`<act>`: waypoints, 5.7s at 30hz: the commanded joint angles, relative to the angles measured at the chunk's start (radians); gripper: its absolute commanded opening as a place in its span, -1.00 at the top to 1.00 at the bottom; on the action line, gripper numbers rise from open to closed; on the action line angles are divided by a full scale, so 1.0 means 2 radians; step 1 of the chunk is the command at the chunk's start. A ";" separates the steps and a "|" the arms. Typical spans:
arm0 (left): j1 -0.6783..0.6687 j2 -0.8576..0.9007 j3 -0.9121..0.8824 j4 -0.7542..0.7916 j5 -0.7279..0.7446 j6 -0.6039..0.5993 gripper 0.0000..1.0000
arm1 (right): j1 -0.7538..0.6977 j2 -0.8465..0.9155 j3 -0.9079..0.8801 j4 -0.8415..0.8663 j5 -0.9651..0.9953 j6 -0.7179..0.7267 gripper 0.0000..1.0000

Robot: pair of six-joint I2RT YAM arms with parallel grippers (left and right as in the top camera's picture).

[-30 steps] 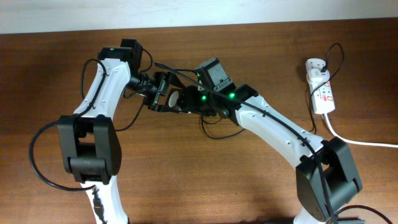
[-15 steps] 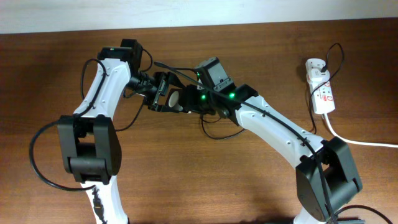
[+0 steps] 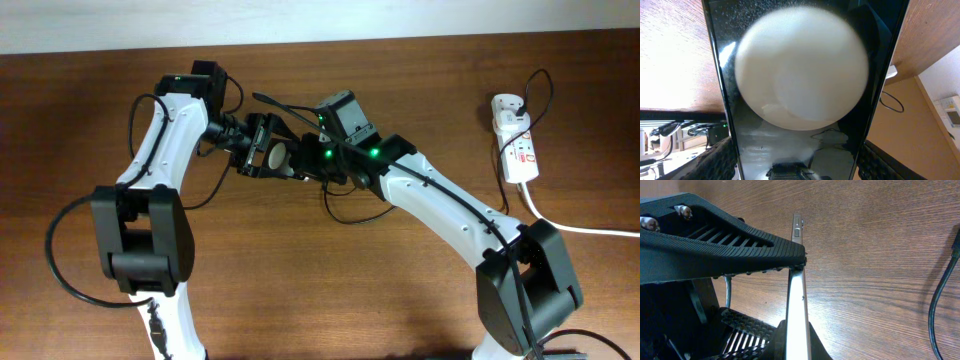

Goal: Plug charger to phone and switch on socket

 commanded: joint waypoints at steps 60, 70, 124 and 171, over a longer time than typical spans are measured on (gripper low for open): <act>-0.115 0.002 0.010 0.645 0.150 -0.117 -0.92 | -0.089 -0.277 -0.296 0.401 0.250 0.385 0.92; -0.115 0.002 0.010 0.645 0.150 -0.125 -0.17 | -0.064 -0.227 -0.260 0.414 0.249 0.385 0.92; 0.039 0.002 0.010 0.635 0.235 0.025 1.00 | -0.132 -0.309 -0.218 -0.054 0.076 -0.210 -0.82; 0.161 0.003 0.008 0.633 0.306 0.067 1.00 | -0.033 0.155 -0.001 0.007 0.117 -0.087 0.81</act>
